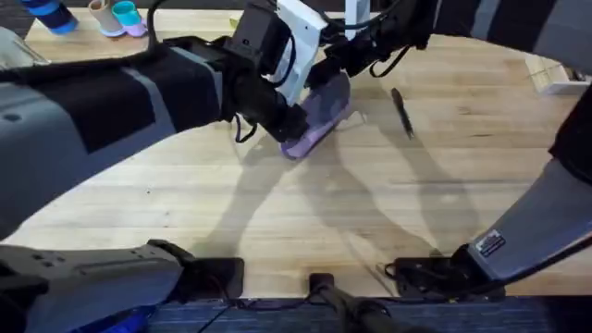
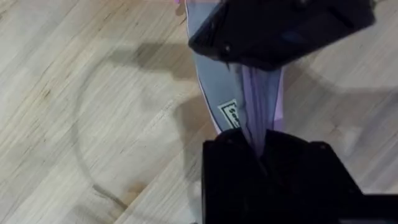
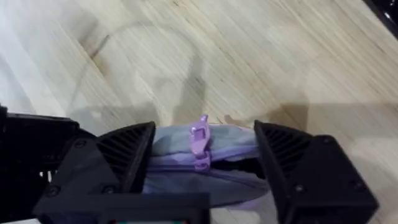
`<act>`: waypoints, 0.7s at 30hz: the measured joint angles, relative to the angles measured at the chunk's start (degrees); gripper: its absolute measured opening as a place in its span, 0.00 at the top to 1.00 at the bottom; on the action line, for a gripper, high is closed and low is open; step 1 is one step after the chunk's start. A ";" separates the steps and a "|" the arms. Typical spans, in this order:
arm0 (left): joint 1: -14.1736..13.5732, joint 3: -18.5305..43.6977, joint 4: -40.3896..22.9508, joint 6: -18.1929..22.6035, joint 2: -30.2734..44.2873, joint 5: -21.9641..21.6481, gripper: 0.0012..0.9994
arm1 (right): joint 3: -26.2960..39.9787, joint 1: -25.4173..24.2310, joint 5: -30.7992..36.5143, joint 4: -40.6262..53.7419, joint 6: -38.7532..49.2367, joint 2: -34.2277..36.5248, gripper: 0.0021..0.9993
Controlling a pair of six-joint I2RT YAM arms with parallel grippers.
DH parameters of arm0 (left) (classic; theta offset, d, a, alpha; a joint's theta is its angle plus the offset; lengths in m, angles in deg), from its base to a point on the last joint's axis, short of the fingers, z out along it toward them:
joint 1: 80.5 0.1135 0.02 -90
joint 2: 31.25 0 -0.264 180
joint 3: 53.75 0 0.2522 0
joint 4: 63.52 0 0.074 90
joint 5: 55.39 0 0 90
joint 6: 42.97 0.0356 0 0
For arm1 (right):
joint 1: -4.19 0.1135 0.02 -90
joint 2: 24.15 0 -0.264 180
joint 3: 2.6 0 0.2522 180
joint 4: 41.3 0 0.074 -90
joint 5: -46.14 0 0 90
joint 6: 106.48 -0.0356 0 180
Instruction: Unzip the bag, pick up the pens from the table one at a time and place them inside, then zip the bag closed.
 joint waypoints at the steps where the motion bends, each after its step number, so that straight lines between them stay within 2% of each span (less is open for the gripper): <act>1: 0.00 0.00 0.00 0.00 0.01 -0.01 0.96 | 0.00 -0.02 0.02 0.00 -0.03 0.02 0.08; 7: 0.00 0.00 -0.04 0.02 0.02 -0.02 0.96 | 0.02 -0.20 0.52 -0.09 -0.03 0.02 0.34; 11: 0.00 0.00 -0.07 0.02 0.00 -0.02 0.96 | 0.02 -0.28 0.52 -0.17 -0.05 0.02 0.39; 14: 0.00 0.00 -0.07 0.05 0.02 -0.02 0.96 | 0.02 -0.28 0.69 -0.31 0.14 0.02 0.51; 18: 0.00 0.00 -0.07 0.21 0.07 0.00 0.96 | 0.02 -0.27 0.69 -0.79 1.13 0.02 0.61; 21: 0.00 0.00 0.04 0.20 0.07 -0.01 0.96 | 0.02 -0.14 0.63 -0.92 2.43 0.16 0.79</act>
